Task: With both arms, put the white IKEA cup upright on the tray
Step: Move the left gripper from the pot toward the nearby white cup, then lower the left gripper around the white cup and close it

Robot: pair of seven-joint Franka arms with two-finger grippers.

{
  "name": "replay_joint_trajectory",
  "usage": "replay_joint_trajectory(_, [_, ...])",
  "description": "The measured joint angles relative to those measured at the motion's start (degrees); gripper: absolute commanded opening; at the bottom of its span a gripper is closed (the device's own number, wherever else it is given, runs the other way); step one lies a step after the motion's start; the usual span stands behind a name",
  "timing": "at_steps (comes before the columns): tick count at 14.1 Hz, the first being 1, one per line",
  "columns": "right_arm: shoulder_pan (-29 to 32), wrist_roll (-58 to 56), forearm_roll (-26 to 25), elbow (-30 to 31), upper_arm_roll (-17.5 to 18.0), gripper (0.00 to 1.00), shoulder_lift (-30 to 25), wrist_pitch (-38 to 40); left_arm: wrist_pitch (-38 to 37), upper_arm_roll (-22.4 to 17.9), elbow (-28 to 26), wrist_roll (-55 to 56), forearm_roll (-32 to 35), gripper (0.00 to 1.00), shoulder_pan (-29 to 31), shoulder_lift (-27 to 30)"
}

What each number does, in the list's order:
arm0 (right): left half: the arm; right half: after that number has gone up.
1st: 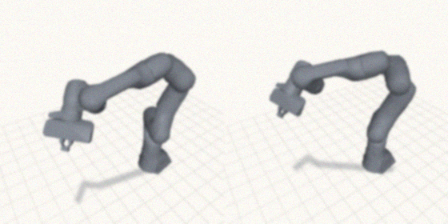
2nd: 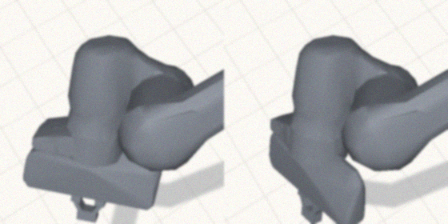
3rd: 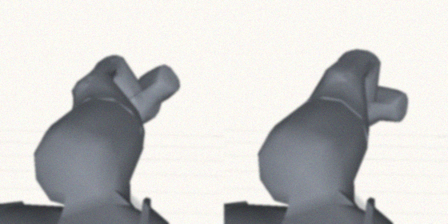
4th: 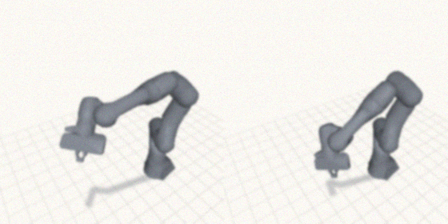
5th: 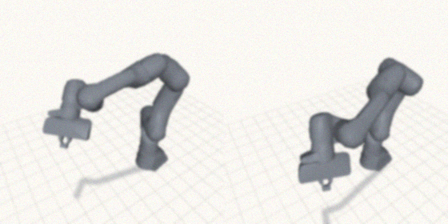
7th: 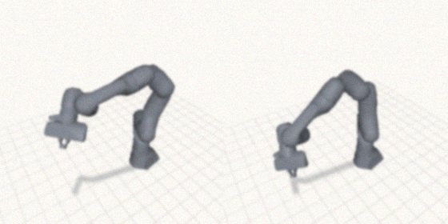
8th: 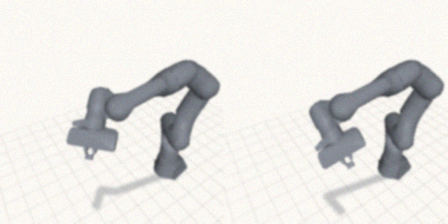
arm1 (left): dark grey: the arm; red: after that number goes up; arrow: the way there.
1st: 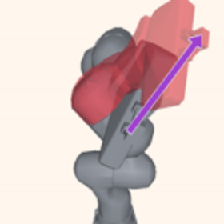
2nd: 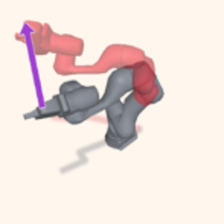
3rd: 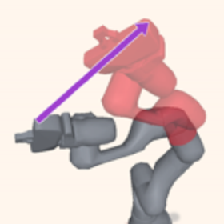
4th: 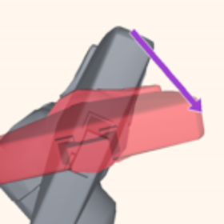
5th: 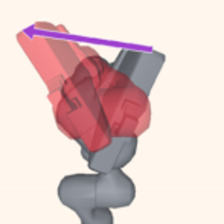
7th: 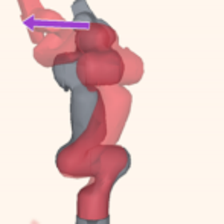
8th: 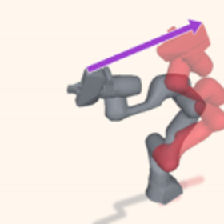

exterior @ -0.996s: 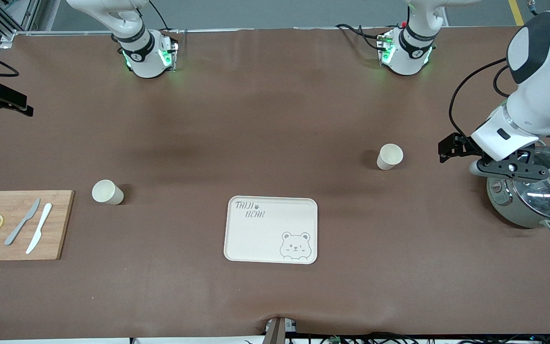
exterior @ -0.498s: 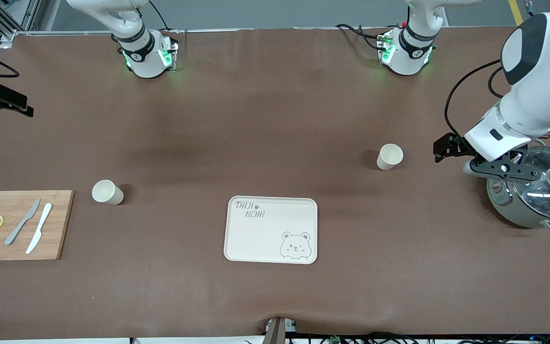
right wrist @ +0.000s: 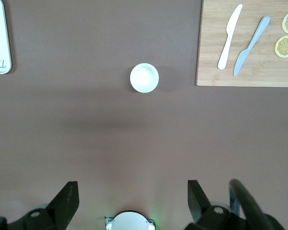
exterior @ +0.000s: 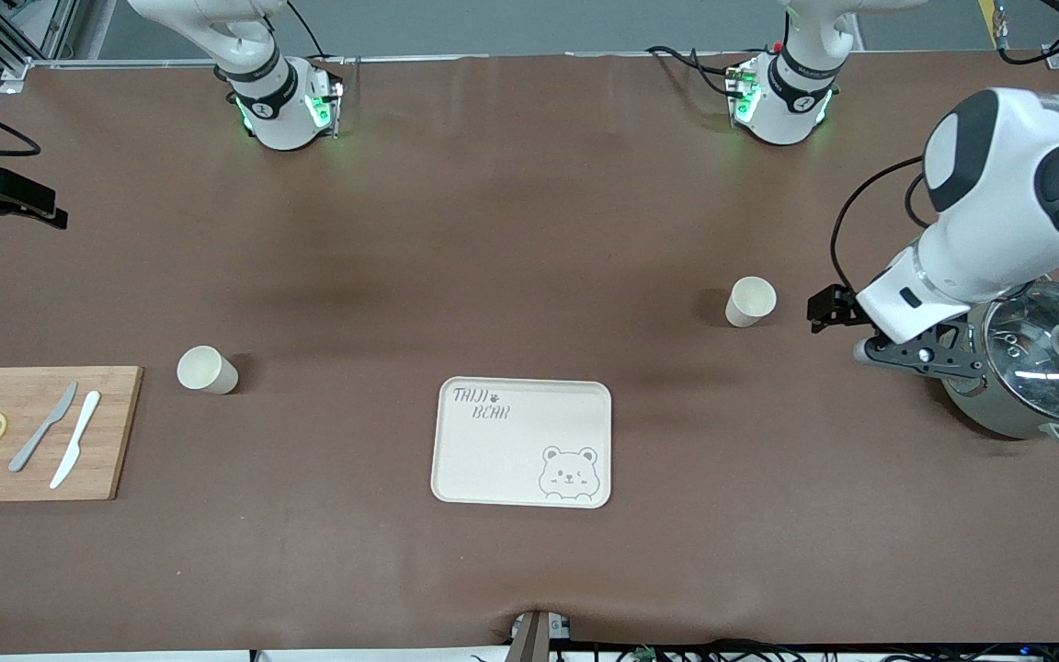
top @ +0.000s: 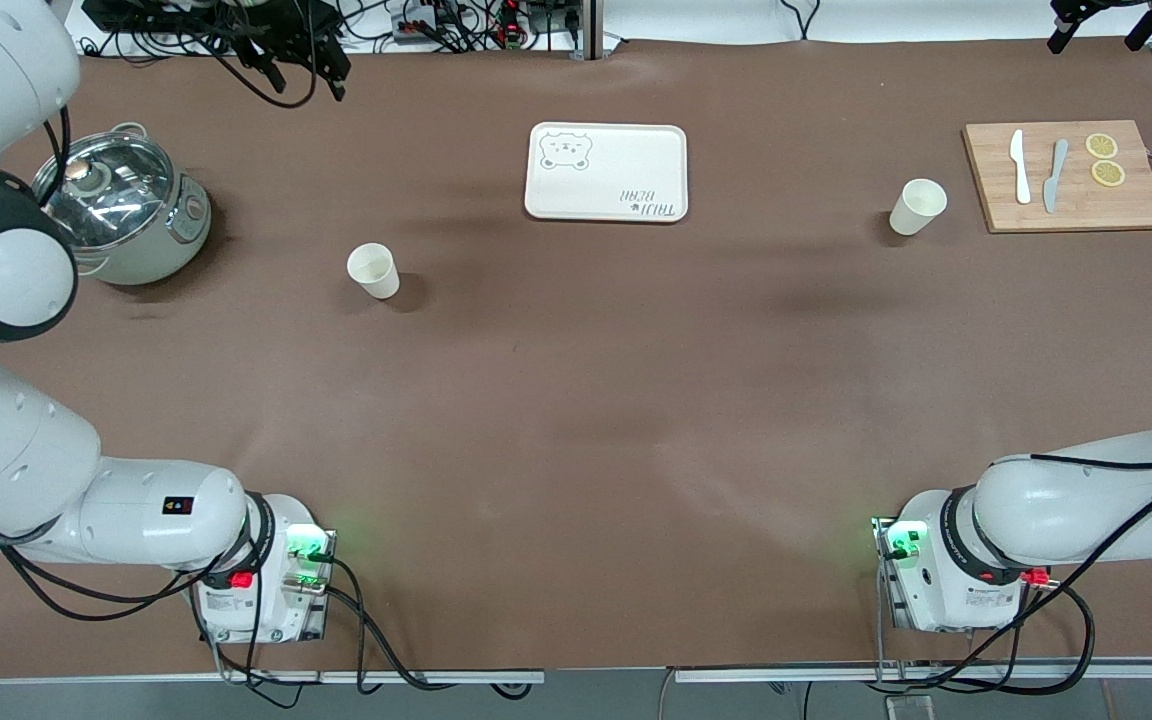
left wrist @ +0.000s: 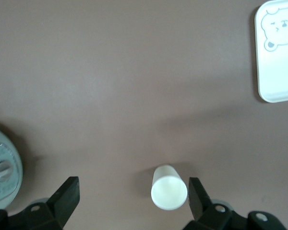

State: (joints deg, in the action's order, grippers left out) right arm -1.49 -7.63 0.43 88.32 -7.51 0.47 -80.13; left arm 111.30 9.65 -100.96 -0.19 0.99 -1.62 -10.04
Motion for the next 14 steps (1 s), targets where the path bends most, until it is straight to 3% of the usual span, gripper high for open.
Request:
replay_joint_trajectory(8, [0.02,0.17,-0.05,-0.36,-0.06,1.00,1.70,-0.09,13.69,1.66,-14.31,0.29,0.00,1.00,-0.11,2.56])
replay_joint_trajectory(14, [0.11,0.26,-0.06,-0.57,-0.10,1.00,1.77,-0.07,26.07,2.11,-29.38,0.81,0.00,1.00,-0.09,7.23])
